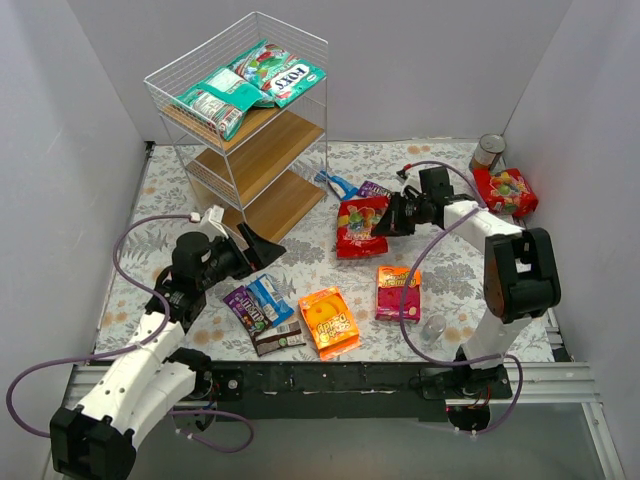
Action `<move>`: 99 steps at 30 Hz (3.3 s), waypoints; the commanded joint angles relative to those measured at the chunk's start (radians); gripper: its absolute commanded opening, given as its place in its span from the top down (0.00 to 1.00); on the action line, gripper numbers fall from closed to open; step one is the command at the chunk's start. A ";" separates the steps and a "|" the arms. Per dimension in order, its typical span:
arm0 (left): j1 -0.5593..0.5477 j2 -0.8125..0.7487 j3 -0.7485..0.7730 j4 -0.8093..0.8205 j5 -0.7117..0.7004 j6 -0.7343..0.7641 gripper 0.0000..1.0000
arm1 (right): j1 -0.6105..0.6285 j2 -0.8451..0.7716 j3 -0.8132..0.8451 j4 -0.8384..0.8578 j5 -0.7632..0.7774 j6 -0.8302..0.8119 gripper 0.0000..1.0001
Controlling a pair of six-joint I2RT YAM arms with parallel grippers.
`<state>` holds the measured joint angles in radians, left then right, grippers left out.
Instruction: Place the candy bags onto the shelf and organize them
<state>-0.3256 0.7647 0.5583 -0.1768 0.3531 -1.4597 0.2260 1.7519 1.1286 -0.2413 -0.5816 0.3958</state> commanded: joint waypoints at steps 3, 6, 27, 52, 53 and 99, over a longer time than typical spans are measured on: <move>-0.018 0.016 -0.038 0.002 0.010 -0.027 0.02 | 0.067 -0.158 -0.052 -0.012 -0.289 -0.072 0.99; -0.024 0.028 -0.057 0.003 0.017 -0.048 0.02 | 0.124 -0.199 -0.061 0.005 -0.331 -0.052 0.99; -0.067 0.110 -0.139 0.049 0.090 -0.106 0.02 | 0.395 -0.333 -0.197 -0.177 -0.406 -0.098 0.92; -0.167 0.206 -0.172 0.145 -0.097 -0.246 0.56 | 0.391 -0.457 -0.154 -0.489 0.235 -0.026 0.37; -0.167 0.218 -0.166 0.146 -0.098 -0.249 0.56 | 0.391 -0.463 -0.165 -0.483 0.224 -0.017 0.37; -0.173 0.297 -0.072 0.091 -0.092 -0.232 0.85 | 0.337 0.017 0.187 -0.158 0.273 0.020 0.51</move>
<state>-0.4896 1.0512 0.4374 -0.0864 0.2432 -1.7088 0.5804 1.7317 1.2221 -0.4950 -0.3004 0.3973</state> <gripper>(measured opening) 0.137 0.473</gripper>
